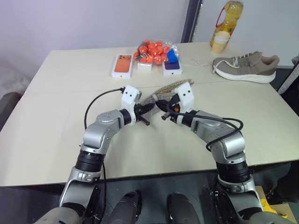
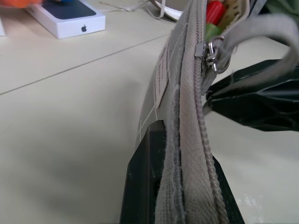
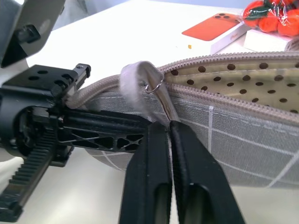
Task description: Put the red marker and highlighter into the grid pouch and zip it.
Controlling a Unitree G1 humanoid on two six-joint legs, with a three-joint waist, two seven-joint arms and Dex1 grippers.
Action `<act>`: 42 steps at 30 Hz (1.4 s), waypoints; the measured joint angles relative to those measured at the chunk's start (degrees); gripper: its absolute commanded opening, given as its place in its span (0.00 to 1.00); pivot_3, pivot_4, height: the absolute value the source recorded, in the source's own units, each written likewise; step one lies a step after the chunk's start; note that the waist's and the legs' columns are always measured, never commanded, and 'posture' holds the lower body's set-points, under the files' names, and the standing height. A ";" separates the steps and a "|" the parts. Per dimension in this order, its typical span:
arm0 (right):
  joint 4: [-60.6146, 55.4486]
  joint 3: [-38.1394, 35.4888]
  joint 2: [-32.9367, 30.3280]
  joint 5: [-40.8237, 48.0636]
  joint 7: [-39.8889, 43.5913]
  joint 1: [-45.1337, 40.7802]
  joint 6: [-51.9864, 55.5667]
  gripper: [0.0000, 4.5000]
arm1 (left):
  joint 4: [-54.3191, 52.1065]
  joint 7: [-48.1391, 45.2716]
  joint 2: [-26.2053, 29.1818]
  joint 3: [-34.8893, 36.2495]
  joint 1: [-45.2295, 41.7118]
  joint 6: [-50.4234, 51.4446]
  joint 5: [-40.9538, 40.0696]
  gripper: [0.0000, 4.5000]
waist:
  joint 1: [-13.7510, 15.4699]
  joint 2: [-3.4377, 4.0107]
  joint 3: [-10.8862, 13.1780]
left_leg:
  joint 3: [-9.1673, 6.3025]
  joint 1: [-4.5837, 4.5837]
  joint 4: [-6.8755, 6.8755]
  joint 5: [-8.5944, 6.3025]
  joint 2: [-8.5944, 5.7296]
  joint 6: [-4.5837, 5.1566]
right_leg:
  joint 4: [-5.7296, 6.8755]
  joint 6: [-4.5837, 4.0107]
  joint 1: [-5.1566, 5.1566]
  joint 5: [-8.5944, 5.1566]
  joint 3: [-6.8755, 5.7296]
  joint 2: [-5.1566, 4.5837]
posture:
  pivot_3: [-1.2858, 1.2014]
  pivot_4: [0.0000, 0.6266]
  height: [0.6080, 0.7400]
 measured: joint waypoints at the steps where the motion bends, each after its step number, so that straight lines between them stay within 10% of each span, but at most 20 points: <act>1: -0.06 -0.37 0.00 0.64 0.00 0.00 0.06 0.01 | 0.00 0.17 0.00 -0.01 0.00 -0.20 0.23 0.00 | 0.00 0.00 0.00 | 0.00 0.00 0.00 0.00 0.00 0.00 | 0.00 0.00 0.00 0.00 0.00 0.00 | 0.52 0.24 1.00; 37: 6.85 -13.03 -9.87 0.85 -9.52 0.87 -4.18 0.01 | 7.25 -5.09 9.84 -1.18 5.73 -23.65 7.26 0.00 | -0.08 0.01 0.00 | 0.05 0.00 -0.04 0.00 0.01 0.01 | -0.02 0.00 -0.02 0.00 0.03 -0.04 | 0.52 0.24 1.00; 42: 4.96 -12.45 -14.38 3.37 -2.42 4.69 -2.61 0.43 | 3.60 -7.35 12.19 0.72 11.07 -20.53 4.55 0.45 | -0.03 0.04 0.00 | 0.06 0.00 -0.06 -0.01 0.01 0.03 | -0.04 -0.01 -0.02 0.00 0.04 -0.05 | 0.52 0.24 1.00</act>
